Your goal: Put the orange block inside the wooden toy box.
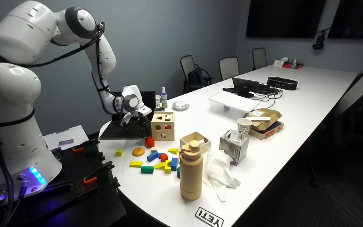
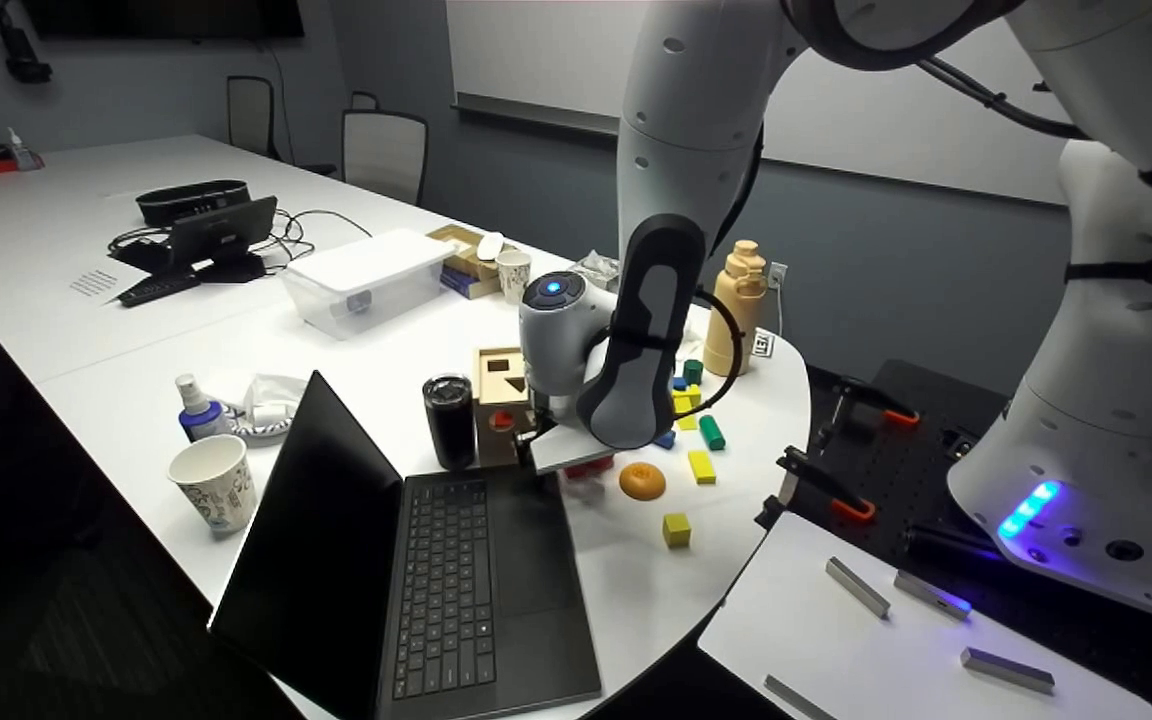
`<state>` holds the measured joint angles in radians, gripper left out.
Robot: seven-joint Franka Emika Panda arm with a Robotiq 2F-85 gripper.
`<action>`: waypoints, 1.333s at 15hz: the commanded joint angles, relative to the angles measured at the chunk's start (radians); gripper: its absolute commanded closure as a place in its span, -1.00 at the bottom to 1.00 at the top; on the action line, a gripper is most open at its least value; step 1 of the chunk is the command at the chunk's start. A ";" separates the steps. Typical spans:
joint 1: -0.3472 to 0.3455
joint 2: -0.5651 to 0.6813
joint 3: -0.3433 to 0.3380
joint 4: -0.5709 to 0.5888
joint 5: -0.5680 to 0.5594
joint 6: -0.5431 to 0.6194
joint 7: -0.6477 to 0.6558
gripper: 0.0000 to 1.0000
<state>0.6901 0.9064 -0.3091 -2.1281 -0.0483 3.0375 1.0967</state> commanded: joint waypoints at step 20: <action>0.287 -0.245 -0.136 -0.230 0.077 -0.028 -0.115 0.76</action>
<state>0.8274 0.7826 -0.3443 -2.2605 0.0197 3.0458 0.9836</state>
